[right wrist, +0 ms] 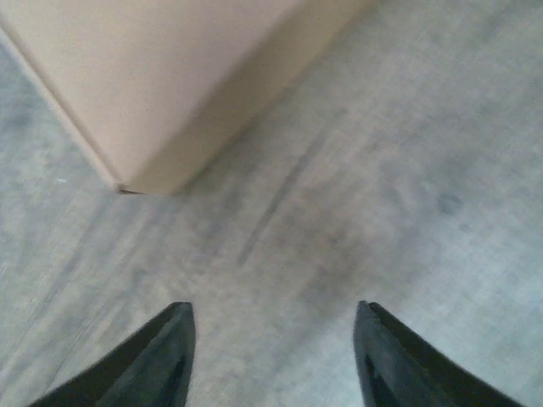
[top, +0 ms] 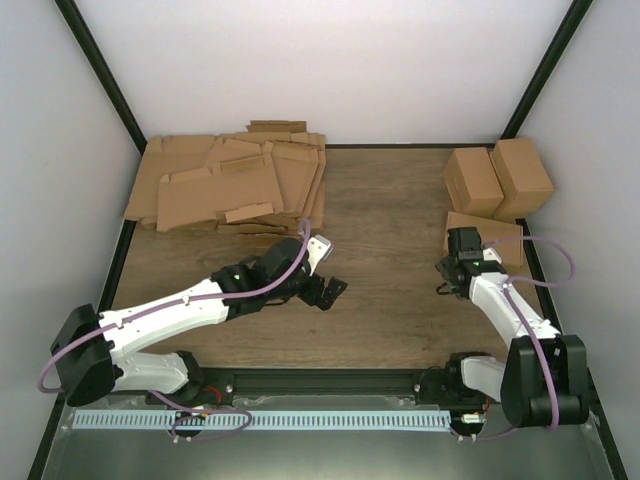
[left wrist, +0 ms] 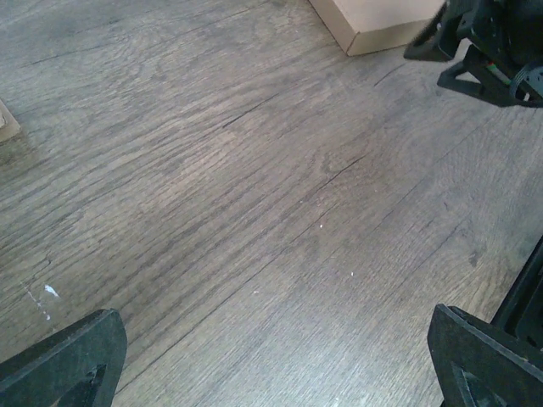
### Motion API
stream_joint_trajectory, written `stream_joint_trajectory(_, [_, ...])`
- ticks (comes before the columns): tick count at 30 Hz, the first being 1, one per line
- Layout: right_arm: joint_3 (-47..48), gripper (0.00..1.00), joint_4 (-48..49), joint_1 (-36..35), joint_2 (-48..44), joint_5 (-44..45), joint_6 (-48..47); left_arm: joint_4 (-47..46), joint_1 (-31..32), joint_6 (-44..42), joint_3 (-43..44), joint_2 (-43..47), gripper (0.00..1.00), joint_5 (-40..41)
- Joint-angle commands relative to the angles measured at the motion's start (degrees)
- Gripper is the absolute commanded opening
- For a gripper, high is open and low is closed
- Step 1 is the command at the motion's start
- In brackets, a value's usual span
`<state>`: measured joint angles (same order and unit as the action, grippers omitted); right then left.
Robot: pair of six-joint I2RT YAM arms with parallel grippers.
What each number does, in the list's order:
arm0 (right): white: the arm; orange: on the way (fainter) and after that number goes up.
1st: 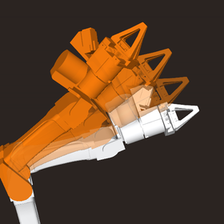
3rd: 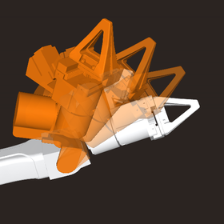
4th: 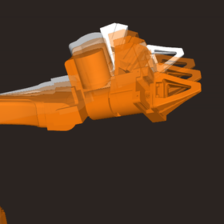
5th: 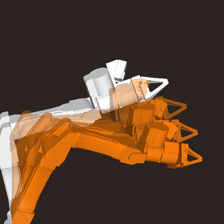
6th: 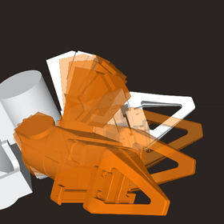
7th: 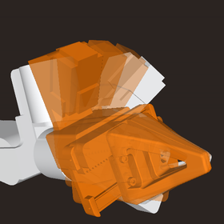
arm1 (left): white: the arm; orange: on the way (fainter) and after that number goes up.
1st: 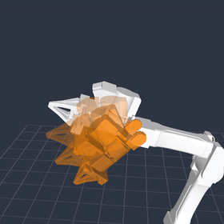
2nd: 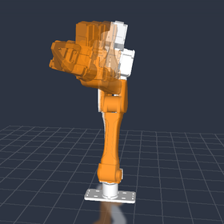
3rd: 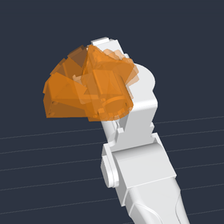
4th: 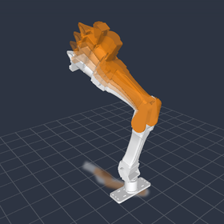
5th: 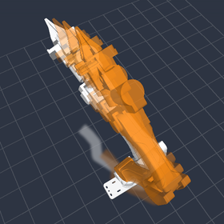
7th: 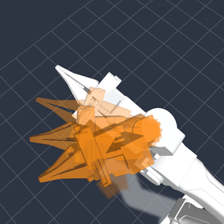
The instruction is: Fold the paper box
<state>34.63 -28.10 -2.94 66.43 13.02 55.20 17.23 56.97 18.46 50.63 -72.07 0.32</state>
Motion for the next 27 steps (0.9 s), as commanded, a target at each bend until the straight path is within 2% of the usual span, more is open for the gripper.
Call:
stream_joint_trajectory(1, [-1.8, 0.37, -7.7, 0.2, -2.0, 6.7, 12.1, -0.9, -0.3, 0.5, 1.5, -0.1, 1.00, -1.1])
stream_joint_trajectory(3, [-2.5, 0.03, -6.2, 1.8, -1.8, 7.0, 13.2, -0.9, -0.3, 0.6, 1.3, 0.1, 1.00, -1.3])
stream_joint_trajectory(4, [-2.1, 0.01, -6.5, 2.6, -1.2, 7.3, 14.4, -0.8, -0.3, 0.7, 1.4, 0.3, 1.00, -1.6])
stream_joint_trajectory(10, [1.8, 0.01, -4.9, 6.7, 5.3, 8.7, 18.0, -0.3, -0.3, 0.7, 0.5, 2.1, 1.00, -1.0])
stream_joint_trajectory(16, [0.4, 0.01, 7.2, 12.8, 8.7, 2.0, 13.9, 0.4, -0.3, 1.7, -0.7, 3.3, 1.00, 0.1])
stream_joint_trajectory(20, [0.8, 0.01, 10.3, 13.4, 11.1, 0.8, 13.7, 0.5, -0.3, 2.8, -1.8, 5.2, 1.00, 2.3])
stream_joint_trajectory(27, [4.5, 0.01, 10.3, 13.5, 18.2, -0.5, 17.4, 0.1, -0.3, 3.5, -2.3, 6.6, 1.00, 4.0])
